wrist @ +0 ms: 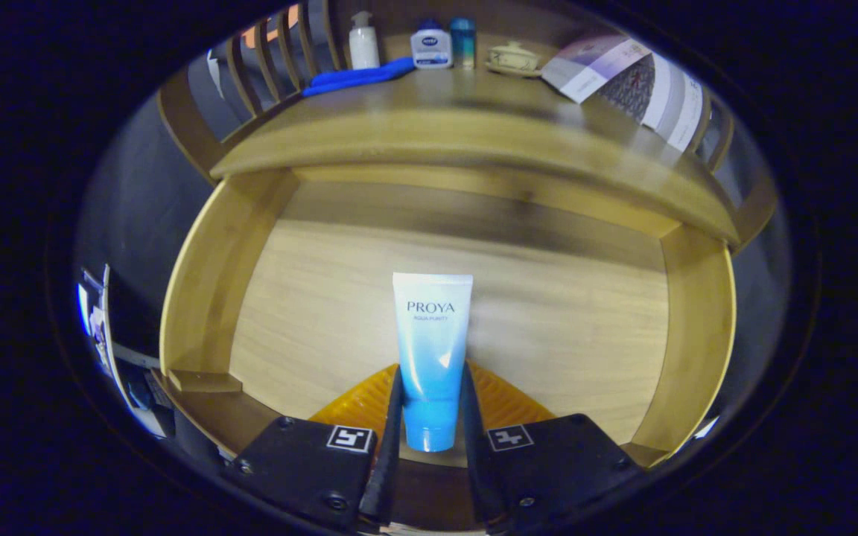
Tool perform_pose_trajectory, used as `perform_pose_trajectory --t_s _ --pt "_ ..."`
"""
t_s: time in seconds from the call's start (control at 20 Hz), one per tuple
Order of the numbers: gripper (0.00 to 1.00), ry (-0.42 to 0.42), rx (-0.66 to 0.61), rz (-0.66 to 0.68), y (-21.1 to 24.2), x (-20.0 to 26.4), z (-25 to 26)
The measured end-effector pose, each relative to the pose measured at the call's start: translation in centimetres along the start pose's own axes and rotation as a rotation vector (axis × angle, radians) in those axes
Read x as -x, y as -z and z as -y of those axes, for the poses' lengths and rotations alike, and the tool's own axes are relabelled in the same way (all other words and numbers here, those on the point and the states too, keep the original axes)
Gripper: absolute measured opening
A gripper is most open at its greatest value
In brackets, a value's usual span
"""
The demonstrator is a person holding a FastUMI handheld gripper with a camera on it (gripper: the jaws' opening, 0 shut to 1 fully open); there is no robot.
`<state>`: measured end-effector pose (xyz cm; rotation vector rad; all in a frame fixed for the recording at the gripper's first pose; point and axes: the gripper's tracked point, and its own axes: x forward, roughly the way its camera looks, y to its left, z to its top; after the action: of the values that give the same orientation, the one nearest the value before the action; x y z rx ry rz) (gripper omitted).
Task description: Pull open the drawer, take out the items inside it, and place them on the countertop above the cabinet.
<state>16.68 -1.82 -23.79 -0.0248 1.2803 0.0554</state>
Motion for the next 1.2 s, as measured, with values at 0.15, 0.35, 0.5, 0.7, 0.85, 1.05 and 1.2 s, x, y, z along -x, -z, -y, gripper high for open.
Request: perform_pose_trajectory --t_s 0.15,0.35,0.5,0.7,0.85,1.05,1.2 --pt "0.42 0.007 0.010 0.043 -1.3 2.4 0.1" --pt "0.42 0.031 0.032 0.112 -4.0 5.2 0.4" --pt "0.42 0.049 0.024 0.154 -6.5 6.8 0.7" --pt "0.42 0.092 0.016 0.213 -10.4 8.1 1.1" --pt "0.42 0.106 0.015 0.245 -12.6 8.2 0.6" --pt "0.42 0.138 0.005 0.267 -16.0 7.4 0.8" --pt "0.42 0.187 0.010 0.267 -18.1 6.0 2.0"
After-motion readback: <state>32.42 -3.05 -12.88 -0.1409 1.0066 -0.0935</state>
